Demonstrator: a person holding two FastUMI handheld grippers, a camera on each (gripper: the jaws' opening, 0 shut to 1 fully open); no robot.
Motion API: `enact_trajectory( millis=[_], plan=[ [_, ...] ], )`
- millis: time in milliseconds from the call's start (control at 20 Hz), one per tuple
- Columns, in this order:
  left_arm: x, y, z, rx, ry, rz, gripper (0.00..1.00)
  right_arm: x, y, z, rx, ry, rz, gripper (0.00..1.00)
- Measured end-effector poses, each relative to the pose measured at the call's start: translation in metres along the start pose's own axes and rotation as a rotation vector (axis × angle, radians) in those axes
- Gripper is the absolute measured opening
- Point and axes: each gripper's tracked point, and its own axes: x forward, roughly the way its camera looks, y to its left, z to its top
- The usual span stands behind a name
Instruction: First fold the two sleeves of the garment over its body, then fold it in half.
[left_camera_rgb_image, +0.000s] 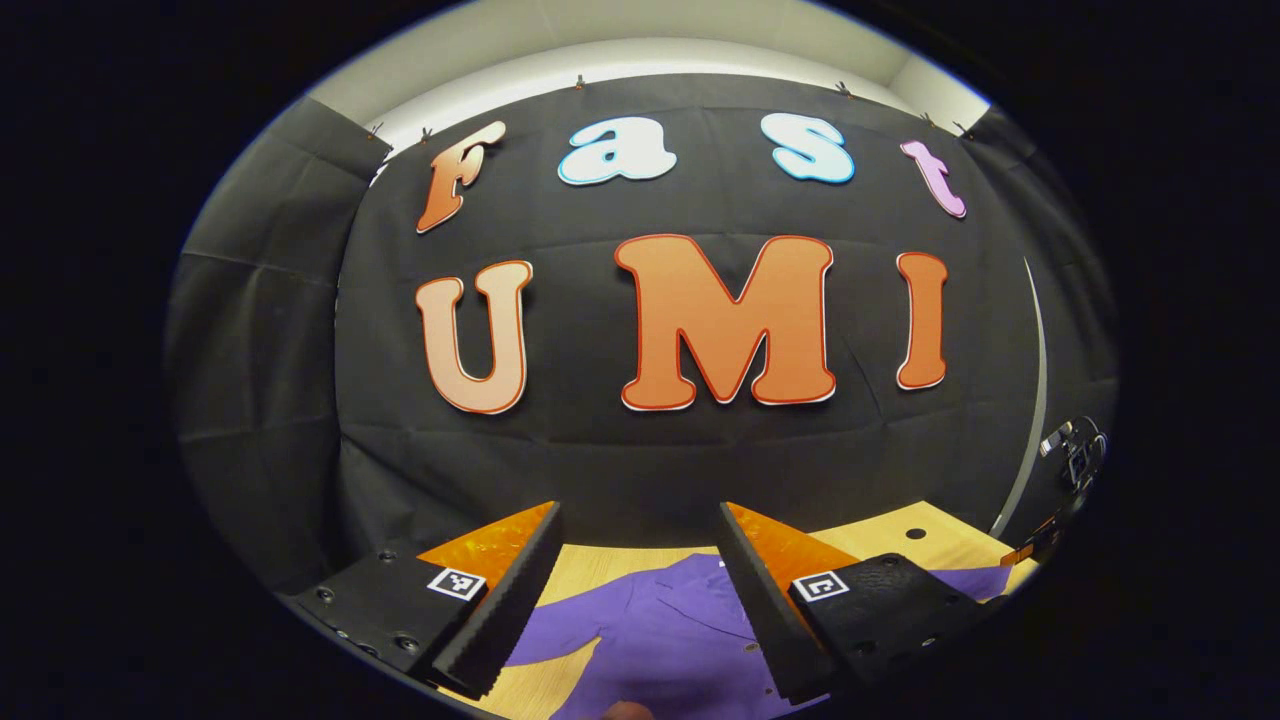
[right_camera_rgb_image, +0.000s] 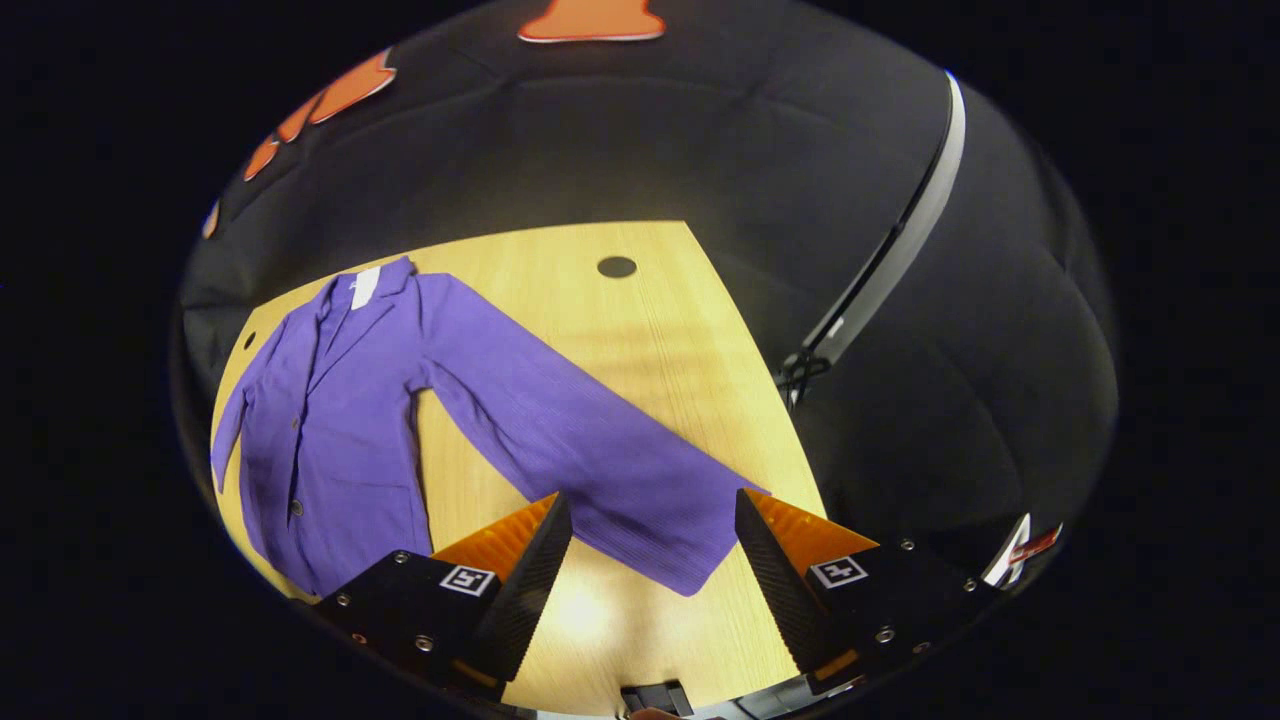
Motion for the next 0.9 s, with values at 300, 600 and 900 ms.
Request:
enact_trajectory(
  millis=[300,600,900],
  plan=[
    [-0.002,-0.009,-0.008,0.017,0.038,0.004,0.95,0.042,-0.024,-0.022,0.071,0.182,0.034,0.98],
    [-0.003,-0.017,-0.015,0.036,0.067,0.020,0.96,0.070,-0.040,-0.037,0.091,0.293,0.016,0.99],
    [-0.004,-0.027,-0.026,0.040,0.107,0.034,0.96,0.088,-0.035,-0.053,0.040,0.375,0.021,0.96]
  ],
)
